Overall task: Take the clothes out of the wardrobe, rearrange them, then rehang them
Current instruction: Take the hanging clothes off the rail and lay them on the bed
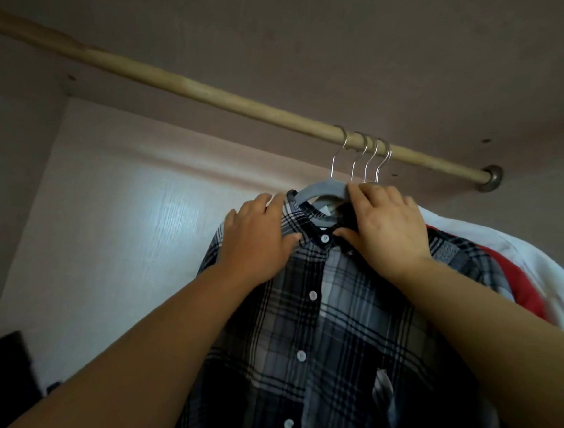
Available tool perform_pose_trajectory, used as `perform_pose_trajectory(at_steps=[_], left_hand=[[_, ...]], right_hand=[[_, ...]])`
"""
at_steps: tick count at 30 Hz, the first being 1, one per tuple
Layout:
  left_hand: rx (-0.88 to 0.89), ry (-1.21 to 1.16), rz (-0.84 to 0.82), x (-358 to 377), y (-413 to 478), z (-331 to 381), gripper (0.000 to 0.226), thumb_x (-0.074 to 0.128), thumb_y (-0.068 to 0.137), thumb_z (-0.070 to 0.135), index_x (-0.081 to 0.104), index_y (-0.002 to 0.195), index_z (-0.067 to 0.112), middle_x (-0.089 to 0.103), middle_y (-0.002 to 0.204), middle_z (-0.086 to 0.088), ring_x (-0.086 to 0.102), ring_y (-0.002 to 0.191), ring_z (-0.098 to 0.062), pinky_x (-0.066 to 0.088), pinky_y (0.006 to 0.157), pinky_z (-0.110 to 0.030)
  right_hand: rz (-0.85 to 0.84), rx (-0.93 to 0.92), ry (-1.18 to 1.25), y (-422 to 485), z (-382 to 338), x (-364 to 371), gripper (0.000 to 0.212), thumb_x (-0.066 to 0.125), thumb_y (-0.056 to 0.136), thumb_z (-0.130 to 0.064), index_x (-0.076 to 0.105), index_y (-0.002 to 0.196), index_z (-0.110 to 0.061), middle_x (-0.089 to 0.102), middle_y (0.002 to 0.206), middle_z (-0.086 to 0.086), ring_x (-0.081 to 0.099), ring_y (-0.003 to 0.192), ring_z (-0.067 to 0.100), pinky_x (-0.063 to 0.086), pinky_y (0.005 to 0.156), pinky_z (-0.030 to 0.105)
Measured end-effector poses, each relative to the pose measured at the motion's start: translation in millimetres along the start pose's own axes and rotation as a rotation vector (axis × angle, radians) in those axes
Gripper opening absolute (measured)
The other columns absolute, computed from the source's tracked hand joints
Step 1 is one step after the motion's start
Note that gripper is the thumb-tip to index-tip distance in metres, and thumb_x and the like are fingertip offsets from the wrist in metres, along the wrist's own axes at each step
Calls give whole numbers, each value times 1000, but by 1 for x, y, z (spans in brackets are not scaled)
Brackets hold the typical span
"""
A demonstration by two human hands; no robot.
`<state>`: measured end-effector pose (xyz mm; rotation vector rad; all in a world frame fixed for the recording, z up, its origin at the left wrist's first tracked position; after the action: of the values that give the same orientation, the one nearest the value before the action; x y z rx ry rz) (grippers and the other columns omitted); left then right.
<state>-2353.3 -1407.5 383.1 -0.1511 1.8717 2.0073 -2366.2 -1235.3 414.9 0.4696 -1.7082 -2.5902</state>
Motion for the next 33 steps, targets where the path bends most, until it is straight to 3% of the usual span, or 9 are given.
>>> perform_pose_trajectory(at_steps=[5,13,18,20,22,25,28,33], left_hand=[[48,17,-36,1,19,0,75,52,91,46,15,149,17,28,150,-3,25,137,-22,21,112,-46],[87,-13,36,-10,34,-4,89,53,82,63,13,149,19,29,150,-3,28,136,-24,22,111,-48],[97,-73,53,-8,8,-6,95,54,75,68,13,149,25,37,145,-4,32,134,-23,7,114,-48],[116,-125,33,-5,-13,-4,94,56,73,67,19,148,27,46,136,-5,38,128,-22,9,113,-44],[132,-199,32,-1,-40,1,91,63,69,63,30,145,27,53,120,-5,47,113,-23,26,105,-39],[159,-340,30,3,-89,9,87,63,62,62,44,138,25,54,94,-3,53,85,-19,49,75,-36],[204,-370,21,1,-145,25,88,59,61,69,44,136,27,53,84,0,54,71,-17,52,60,-41],[192,-376,-28,-25,-238,76,79,52,65,68,42,132,29,52,83,5,49,74,-9,44,64,-31]], right_hand=[[55,-102,-138,14,6,-1,75,87,56,-39,62,112,4,65,95,18,62,77,36,50,62,34],[213,-190,-136,25,2,-35,74,83,60,-37,60,117,4,64,103,20,61,87,40,53,55,39],[248,-158,-46,-11,-3,-53,73,82,60,-39,60,119,0,64,105,17,61,88,38,52,56,35],[220,-157,-27,-35,-7,-53,73,81,61,-40,60,118,0,64,104,16,61,85,36,51,57,33],[194,-161,-35,-66,-11,-54,72,76,64,-43,61,119,1,64,105,16,61,83,35,51,59,31],[156,-150,0,-118,-16,-60,66,64,76,-48,60,122,-1,64,106,14,57,82,30,50,60,30],[94,-121,64,-175,-18,-72,64,50,83,-51,57,126,-3,62,108,10,50,84,24,51,65,31],[-10,-35,190,-274,-16,-117,64,50,86,-50,54,129,-4,60,111,8,50,88,23,48,73,33]])
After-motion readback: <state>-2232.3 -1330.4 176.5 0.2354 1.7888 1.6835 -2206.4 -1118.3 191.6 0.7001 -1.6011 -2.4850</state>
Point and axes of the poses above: each hand's wrist, its own y-axis towards the middle knuckle, its own x-axis out of the palm, z = x × y, the point moved 3 cm from there along y, towards the middle knuckle
